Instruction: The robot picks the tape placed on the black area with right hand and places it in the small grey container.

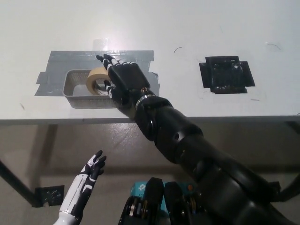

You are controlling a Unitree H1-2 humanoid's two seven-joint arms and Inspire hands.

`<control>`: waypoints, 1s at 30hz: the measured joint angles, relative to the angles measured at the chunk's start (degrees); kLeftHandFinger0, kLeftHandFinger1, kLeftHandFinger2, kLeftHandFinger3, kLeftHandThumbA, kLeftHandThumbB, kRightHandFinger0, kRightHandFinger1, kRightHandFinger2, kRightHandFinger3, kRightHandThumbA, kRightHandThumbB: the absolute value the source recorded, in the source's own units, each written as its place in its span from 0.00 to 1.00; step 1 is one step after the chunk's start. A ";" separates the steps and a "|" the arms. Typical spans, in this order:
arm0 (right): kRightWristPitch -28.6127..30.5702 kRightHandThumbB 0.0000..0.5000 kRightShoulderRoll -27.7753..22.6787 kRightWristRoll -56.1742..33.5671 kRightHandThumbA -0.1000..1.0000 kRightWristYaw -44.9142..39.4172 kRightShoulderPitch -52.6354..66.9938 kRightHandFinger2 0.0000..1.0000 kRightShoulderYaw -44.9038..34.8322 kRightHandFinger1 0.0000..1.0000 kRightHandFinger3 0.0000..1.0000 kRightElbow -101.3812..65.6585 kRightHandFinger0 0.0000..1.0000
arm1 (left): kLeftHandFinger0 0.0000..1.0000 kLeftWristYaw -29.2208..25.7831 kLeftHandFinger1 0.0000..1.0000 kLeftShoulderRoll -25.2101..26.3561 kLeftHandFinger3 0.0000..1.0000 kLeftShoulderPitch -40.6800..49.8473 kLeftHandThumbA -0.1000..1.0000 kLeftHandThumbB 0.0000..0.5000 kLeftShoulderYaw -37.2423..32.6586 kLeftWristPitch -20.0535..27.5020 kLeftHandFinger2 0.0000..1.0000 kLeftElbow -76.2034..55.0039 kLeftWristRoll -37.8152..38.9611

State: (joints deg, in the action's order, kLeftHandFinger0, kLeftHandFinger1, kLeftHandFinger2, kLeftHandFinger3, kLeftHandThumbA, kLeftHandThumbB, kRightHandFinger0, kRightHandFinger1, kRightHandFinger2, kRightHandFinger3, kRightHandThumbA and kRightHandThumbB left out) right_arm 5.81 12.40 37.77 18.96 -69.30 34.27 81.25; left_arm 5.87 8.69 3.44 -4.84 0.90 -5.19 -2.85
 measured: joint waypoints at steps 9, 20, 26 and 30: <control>-0.13 0.99 -2.60 -2.42 0.88 -9.58 -0.14 1.00 -3.22 1.00 1.00 -5.82 1.00 | 1.00 -0.01 1.00 -0.01 1.00 -0.09 0.94 0.23 0.00 -0.03 1.00 0.21 0.01; -2.55 1.00 -7.87 -6.62 0.87 -23.45 1.00 1.00 -7.11 1.00 1.00 -16.99 1.00 | 1.00 -0.01 1.00 -0.01 1.00 -0.10 0.93 0.24 0.00 -0.03 1.00 0.52 0.01; -5.78 1.00 -11.01 -11.09 0.88 -30.98 1.62 1.00 -11.20 1.00 1.00 -23.53 1.00 | 1.00 -0.01 1.00 0.00 1.00 -0.15 0.94 0.25 0.00 -0.03 1.00 1.19 0.01; -8.75 1.00 -13.29 -14.65 0.91 -36.21 2.19 1.00 -14.77 1.00 1.00 -29.95 1.00 | 1.00 -0.01 1.00 0.00 1.00 -0.25 0.93 0.27 0.00 -0.02 1.00 1.67 0.02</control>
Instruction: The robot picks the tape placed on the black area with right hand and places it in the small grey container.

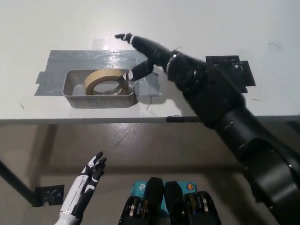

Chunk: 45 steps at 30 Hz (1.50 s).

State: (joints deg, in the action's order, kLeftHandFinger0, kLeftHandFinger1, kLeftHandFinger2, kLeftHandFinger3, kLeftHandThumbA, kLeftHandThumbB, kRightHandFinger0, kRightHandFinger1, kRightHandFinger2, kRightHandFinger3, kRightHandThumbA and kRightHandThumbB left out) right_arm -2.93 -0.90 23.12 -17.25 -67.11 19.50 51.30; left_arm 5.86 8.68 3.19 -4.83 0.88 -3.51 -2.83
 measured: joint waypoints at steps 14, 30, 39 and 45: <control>-10.93 0.91 -13.25 -12.26 0.92 -13.86 4.29 1.00 -10.07 1.00 1.00 -29.52 1.00 | 1.00 -0.01 1.00 0.00 1.00 -0.56 0.91 0.25 0.58 -0.01 1.00 0.20 0.14; -11.53 0.64 -15.07 -16.88 1.00 -13.18 45.92 1.00 -20.72 1.00 1.00 -65.52 1.00 | 1.00 -0.01 1.00 -0.09 1.00 -1.87 1.00 0.29 2.46 0.00 1.00 1.04 0.33; -4.05 0.44 -6.41 -20.08 0.96 -8.96 66.56 1.00 -24.22 1.00 1.00 -68.60 1.00 | 1.00 0.02 1.00 -0.17 1.00 -1.88 1.00 0.32 3.19 0.10 1.00 2.15 2.38; 1.43 0.39 -2.90 -20.48 0.99 -6.69 66.96 1.00 -24.26 1.00 1.00 -56.35 1.00 | 1.00 0.02 1.00 -0.17 1.00 -1.59 1.00 0.39 3.29 0.12 1.00 2.42 2.91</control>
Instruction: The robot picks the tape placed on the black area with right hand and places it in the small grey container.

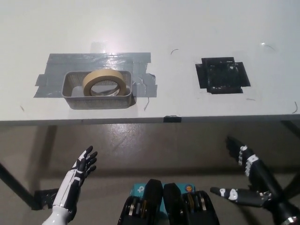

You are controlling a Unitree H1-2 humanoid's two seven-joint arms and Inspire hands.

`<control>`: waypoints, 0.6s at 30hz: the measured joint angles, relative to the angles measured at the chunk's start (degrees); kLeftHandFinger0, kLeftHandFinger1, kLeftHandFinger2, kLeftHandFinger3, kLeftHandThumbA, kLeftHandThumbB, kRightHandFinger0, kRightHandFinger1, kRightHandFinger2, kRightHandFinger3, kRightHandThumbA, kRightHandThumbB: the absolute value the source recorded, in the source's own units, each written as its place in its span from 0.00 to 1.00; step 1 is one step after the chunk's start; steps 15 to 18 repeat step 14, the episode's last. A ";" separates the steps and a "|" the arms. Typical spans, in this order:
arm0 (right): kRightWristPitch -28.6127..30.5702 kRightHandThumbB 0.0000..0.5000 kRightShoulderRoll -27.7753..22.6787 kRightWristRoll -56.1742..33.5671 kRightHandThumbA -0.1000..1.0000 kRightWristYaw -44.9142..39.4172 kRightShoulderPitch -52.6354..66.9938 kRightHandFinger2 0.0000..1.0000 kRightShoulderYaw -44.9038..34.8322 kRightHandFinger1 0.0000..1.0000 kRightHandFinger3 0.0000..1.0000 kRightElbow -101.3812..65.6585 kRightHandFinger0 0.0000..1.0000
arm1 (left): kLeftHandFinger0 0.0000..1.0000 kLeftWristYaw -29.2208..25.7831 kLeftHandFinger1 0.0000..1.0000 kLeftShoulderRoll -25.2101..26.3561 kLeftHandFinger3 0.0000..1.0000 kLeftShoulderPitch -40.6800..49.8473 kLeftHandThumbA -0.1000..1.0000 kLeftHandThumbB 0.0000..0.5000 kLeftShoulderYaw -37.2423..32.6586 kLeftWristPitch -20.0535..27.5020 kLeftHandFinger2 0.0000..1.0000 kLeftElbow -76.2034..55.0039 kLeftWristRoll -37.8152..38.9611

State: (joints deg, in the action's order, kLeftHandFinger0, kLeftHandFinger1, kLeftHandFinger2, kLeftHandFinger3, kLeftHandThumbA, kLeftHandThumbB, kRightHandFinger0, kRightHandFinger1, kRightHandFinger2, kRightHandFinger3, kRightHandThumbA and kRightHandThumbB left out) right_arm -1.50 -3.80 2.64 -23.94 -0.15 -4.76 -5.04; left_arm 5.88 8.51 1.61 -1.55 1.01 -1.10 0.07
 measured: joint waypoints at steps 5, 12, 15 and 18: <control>4.23 0.46 0.50 -0.73 1.00 1.98 -1.09 1.00 -0.13 1.00 1.00 8.02 1.00 | 1.00 0.00 1.00 0.16 1.00 0.51 1.00 0.39 0.37 0.15 1.00 0.04 0.66; 7.87 0.41 0.26 -1.67 0.98 4.08 -1.78 1.00 -0.21 1.00 1.00 11.08 1.00 | 1.00 -0.01 1.00 0.21 1.00 0.60 1.00 0.35 0.43 0.70 1.00 0.13 0.74; 8.48 0.40 0.26 -1.95 0.96 4.35 -1.78 1.00 -0.19 1.00 1.00 11.23 1.00 | 1.00 -0.01 1.00 0.25 1.00 0.66 1.00 0.35 0.48 0.91 1.00 0.30 0.74; 8.48 0.40 0.26 -1.95 0.96 4.35 -1.78 1.00 -0.19 1.00 1.00 11.23 1.00 | 1.00 -0.01 1.00 0.25 1.00 0.66 1.00 0.35 0.48 0.91 1.00 0.30 0.74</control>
